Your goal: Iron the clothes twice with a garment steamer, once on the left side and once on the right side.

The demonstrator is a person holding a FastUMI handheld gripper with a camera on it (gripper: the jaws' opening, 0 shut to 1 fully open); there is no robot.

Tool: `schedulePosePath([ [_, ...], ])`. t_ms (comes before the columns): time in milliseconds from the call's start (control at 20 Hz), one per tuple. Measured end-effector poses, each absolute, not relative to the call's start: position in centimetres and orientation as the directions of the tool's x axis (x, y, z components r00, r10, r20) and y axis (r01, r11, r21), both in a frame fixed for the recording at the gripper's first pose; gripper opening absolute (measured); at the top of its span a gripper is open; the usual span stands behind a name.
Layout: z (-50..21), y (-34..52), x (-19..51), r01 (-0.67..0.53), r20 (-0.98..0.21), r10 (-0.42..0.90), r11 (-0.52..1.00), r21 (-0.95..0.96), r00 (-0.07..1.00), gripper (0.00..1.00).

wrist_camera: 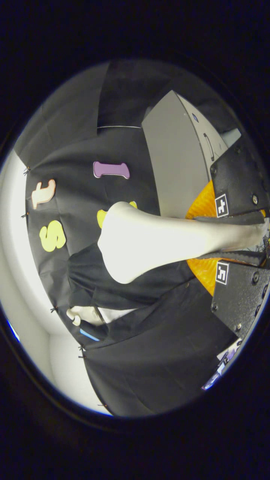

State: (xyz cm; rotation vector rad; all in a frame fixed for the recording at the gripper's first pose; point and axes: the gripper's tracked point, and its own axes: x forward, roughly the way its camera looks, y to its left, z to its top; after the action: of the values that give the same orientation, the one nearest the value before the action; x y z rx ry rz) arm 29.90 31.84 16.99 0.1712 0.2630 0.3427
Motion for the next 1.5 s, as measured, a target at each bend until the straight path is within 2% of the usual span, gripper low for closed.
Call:
schedulePosePath([
  [700, 24.1, 43.7, 35.6, -0.275, -0.120, 0.289, 0.954, 0.118, 0.950, 0.30],
  [1150, 26.4, 46.5, 40.4, -0.219, -0.087, 0.222, 0.975, 0.042, 0.971, 0.30],
  [1500, 25.2, 47.0, 40.9, -0.213, -0.088, 0.213, 0.977, 0.019, 0.973, 0.30],
])
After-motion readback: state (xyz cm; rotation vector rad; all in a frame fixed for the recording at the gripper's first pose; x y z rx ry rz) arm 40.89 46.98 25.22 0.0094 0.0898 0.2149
